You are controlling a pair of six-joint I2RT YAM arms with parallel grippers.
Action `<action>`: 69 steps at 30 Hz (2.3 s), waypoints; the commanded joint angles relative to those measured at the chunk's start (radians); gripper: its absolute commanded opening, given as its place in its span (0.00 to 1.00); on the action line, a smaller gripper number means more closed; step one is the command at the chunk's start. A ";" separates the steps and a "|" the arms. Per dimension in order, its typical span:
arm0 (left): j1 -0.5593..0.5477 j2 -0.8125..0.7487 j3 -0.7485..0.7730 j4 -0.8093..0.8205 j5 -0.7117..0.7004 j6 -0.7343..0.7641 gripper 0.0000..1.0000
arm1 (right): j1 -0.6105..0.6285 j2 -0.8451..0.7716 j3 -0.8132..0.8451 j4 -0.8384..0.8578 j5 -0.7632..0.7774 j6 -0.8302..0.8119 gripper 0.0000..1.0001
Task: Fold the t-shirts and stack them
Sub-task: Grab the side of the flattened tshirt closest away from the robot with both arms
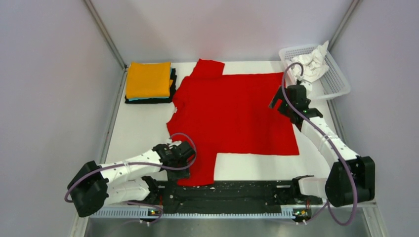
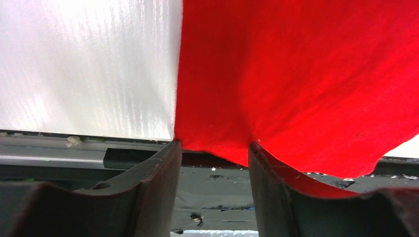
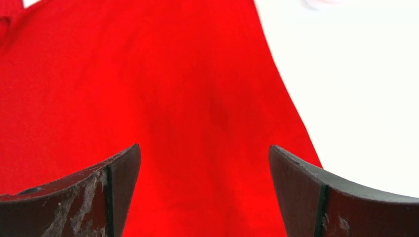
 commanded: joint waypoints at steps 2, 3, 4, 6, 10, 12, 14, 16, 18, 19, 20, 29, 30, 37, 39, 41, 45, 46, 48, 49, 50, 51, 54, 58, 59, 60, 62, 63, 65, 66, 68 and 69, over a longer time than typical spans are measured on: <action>-0.012 0.042 -0.023 0.127 -0.028 -0.029 0.45 | 0.001 -0.135 -0.078 -0.045 0.082 0.031 0.99; -0.013 0.052 -0.017 0.133 -0.027 -0.028 0.42 | 0.002 -0.153 -0.086 -0.059 0.097 0.034 0.99; -0.013 0.060 -0.016 0.140 -0.027 -0.030 0.38 | 0.001 -0.173 -0.091 -0.076 0.109 0.038 0.99; -0.015 0.074 -0.015 0.147 -0.031 -0.033 0.28 | -0.002 -0.203 -0.102 -0.110 0.128 0.054 0.99; -0.016 0.075 -0.011 0.153 -0.041 -0.043 0.05 | -0.012 -0.272 -0.134 -0.188 0.169 0.105 0.99; -0.018 0.069 -0.012 0.160 -0.043 -0.044 0.00 | -0.021 -0.310 -0.155 -0.227 0.190 0.135 0.99; -0.018 0.064 -0.013 0.161 -0.049 -0.043 0.00 | -0.021 -0.344 -0.173 -0.256 0.191 0.151 0.99; -0.018 0.059 0.002 0.148 -0.055 -0.034 0.00 | -0.023 -0.367 -0.185 -0.282 0.164 0.163 0.99; -0.018 0.048 0.031 0.125 -0.064 -0.019 0.00 | -0.022 -0.382 -0.193 -0.328 0.133 0.188 0.99; -0.018 0.036 0.045 0.115 -0.067 -0.009 0.00 | -0.022 -0.387 -0.198 -0.374 0.124 0.205 0.99; -0.018 0.020 0.058 0.108 -0.071 -0.004 0.00 | -0.021 -0.395 -0.204 -0.414 0.129 0.231 0.99; -0.014 -0.105 0.100 0.138 -0.034 0.070 0.00 | -0.023 -0.626 -0.369 -0.540 0.165 0.490 0.99; -0.013 -0.114 0.107 0.137 -0.034 0.076 0.00 | -0.023 -0.645 -0.387 -0.547 0.166 0.504 0.99; -0.003 -0.147 0.139 0.145 -0.045 0.109 0.00 | -0.022 -0.622 -0.483 -0.447 0.141 0.525 0.90; 0.001 -0.157 0.148 0.145 -0.063 0.111 0.00 | -0.021 -0.585 -0.510 -0.413 0.130 0.523 0.88; 0.004 -0.166 0.151 0.152 -0.083 0.107 0.00 | -0.022 -0.560 -0.536 -0.379 0.130 0.520 0.85; 0.009 -0.179 0.153 0.180 -0.108 0.105 0.00 | -0.021 -0.541 -0.589 -0.279 0.123 0.501 0.73; 0.011 -0.182 0.156 0.183 -0.116 0.107 0.00 | -0.021 -0.531 -0.597 -0.262 0.124 0.499 0.71; 0.016 -0.183 0.165 0.181 -0.135 0.109 0.00 | -0.021 -0.509 -0.602 -0.238 0.132 0.488 0.66; 0.019 -0.183 0.169 0.181 -0.143 0.112 0.00 | -0.022 -0.498 -0.601 -0.230 0.142 0.481 0.64; 0.023 -0.184 0.173 0.185 -0.147 0.116 0.00 | -0.022 -0.487 -0.601 -0.222 0.150 0.474 0.59; 0.029 -0.183 0.176 0.187 -0.148 0.120 0.00 | -0.021 -0.476 -0.602 -0.211 0.157 0.465 0.54; 0.040 -0.180 0.183 0.197 -0.154 0.130 0.00 | -0.023 -0.447 -0.607 -0.161 0.166 0.430 0.39; 0.056 -0.176 0.190 0.223 -0.158 0.153 0.00 | -0.022 -0.399 -0.597 -0.115 0.188 0.404 0.37; 0.062 -0.174 0.193 0.228 -0.160 0.156 0.00 | -0.021 -0.388 -0.590 -0.107 0.191 0.394 0.35; 0.067 -0.173 0.195 0.233 -0.159 0.162 0.00 | -0.023 -0.379 -0.585 -0.100 0.192 0.385 0.31; 0.076 -0.172 0.200 0.242 -0.159 0.171 0.00 | -0.021 -0.367 -0.576 -0.088 0.198 0.366 0.24; 0.083 -0.169 0.201 0.247 -0.158 0.176 0.00 | -0.022 -0.364 -0.573 -0.081 0.202 0.356 0.21; 0.097 -0.167 0.207 0.250 -0.150 0.187 0.00 | -0.022 -0.361 -0.565 -0.070 0.195 0.330 0.08; 0.105 -0.164 0.211 0.252 -0.145 0.191 0.00 | -0.022 -0.359 -0.555 -0.070 0.188 0.314 0.01; 0.118 -0.162 0.221 0.259 -0.141 0.202 0.00 | -0.022 -0.360 -0.532 -0.082 0.179 0.284 0.00; 0.126 -0.160 0.225 0.263 -0.138 0.211 0.00 | -0.023 -0.359 -0.511 -0.092 0.171 0.267 0.00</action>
